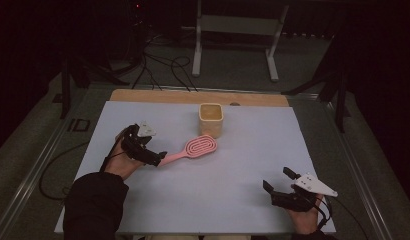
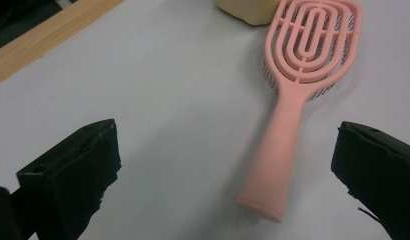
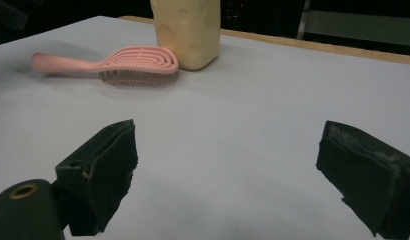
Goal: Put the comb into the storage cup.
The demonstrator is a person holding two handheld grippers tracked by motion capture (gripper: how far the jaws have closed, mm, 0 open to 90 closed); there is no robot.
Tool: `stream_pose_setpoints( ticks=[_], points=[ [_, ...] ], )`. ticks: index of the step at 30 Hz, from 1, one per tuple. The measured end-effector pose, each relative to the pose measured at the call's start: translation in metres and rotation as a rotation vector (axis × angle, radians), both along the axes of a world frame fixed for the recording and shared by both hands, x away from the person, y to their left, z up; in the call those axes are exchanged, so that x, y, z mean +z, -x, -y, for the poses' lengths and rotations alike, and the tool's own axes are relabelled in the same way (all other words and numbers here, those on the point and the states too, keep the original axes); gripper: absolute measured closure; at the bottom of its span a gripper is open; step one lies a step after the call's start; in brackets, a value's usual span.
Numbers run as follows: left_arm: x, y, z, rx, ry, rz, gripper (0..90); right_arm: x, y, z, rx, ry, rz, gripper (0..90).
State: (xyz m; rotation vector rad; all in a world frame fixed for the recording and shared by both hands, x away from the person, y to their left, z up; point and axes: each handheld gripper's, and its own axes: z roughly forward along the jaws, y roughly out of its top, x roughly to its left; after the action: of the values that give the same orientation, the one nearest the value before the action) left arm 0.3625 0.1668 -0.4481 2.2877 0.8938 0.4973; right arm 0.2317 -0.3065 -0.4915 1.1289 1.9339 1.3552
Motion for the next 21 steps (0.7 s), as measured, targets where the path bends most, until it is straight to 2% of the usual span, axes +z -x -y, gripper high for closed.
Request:
stream_pose_setpoints(
  ticks=[21],
  points=[
    [-0.008, -0.015, 0.022, -0.028, -0.044, -0.034, 0.0, 0.000, 0.000, 0.000, 0.004, 0.001, -0.002, 9.1]
  ],
)
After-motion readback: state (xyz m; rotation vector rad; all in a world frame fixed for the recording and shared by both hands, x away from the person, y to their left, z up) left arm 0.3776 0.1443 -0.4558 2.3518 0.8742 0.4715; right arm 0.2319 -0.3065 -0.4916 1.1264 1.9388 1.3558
